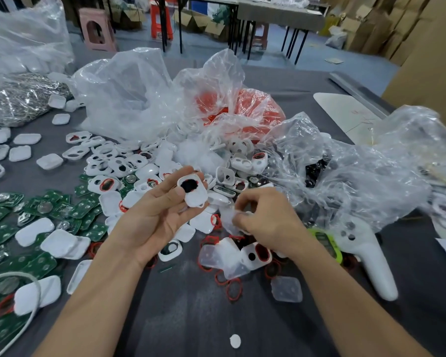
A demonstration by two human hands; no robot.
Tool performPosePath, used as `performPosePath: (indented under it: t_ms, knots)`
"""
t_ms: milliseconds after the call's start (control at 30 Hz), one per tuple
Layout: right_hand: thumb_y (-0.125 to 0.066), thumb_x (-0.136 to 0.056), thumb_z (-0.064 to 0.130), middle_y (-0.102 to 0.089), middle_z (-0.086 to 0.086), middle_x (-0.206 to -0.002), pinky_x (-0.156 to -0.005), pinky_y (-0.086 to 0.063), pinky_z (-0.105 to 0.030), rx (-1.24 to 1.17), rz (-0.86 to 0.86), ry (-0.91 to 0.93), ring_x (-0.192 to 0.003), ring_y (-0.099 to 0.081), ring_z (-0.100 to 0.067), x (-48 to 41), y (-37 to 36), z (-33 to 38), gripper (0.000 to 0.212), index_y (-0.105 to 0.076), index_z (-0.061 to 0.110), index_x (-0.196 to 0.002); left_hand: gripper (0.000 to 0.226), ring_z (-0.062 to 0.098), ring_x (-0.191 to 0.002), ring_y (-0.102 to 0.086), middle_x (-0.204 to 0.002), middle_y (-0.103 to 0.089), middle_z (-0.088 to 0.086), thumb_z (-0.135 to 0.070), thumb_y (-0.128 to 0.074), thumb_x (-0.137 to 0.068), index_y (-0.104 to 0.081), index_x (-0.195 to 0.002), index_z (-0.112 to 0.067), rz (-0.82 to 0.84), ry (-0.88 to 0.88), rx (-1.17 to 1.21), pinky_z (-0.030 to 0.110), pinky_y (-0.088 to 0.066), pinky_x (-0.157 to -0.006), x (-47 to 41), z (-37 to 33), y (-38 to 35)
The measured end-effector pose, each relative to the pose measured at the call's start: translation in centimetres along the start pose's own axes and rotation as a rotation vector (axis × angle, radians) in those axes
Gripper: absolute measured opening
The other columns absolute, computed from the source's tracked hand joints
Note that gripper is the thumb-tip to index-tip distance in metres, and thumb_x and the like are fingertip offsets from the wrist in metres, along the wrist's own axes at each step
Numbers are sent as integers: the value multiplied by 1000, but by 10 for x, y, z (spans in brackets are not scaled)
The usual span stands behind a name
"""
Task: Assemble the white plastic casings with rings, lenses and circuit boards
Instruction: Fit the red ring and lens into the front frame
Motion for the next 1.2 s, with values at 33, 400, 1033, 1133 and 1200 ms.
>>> performPosePath:
  t_ms: [33, 400, 1033, 1133, 1200]
  knots:
    - [-84, -76, 18, -64, 13, -62, -54, -42, -15, -125, -57, -25, -52, -53, 3, 2, 3, -1, 18, -69, 25, -68, 35, 25, -114, -71, -131, -70, 10, -3, -55, -89, -81, -108, -17, 1, 4, 1, 36, -63, -79, 1, 1, 0]
    - [-69, -79, -9, -80, 1, -90, -81, -58, -24, -768, -303, 64, -92, -76, -14, 18, -1, 11, 32, -80, 21, -75, 37, 28, -112, -72, -130, -70, 13, -11, -75, -78, -78, -115, -14, 59, 100, -75, 37, -63, -78, 4, 9, -6]
    - [-84, -79, 13, -77, -9, -77, -50, -48, -21, -975, -171, -93, -60, -66, -17, -10, -17, 18, 5, -81, 17, -80, 41, 25, -107, -73, -122, -73, 10, -14, -78, -75, -78, -115, -15, 30, 93, -153, 36, -61, -82, -2, 6, -1]
    - [-81, -83, 10, -75, -5, -72, -52, -48, -23, -970, -154, -78, -58, -62, -13, -10, -17, 16, 11, -82, 20, -79, 39, 27, -109, -72, -126, -72, 14, -11, -73, -78, -77, -117, -14, 21, 97, -162, 37, -62, -82, -1, 6, -3]
    - [-80, -84, 6, -76, -2, -72, -58, -52, -20, -946, -145, -21, -61, -66, -9, -10, -15, 16, 20, -82, 24, -76, 36, 27, -109, -72, -126, -71, 14, -12, -72, -79, -78, -115, -14, 19, 108, -172, 38, -63, -84, -1, 7, -5]
Point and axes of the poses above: each hand's wrist, its own x-axis away from the middle knuckle, its own y-axis out of the back of the hand, z = x × y, the point moved 1 cm from there along -x, towards the middle knuckle
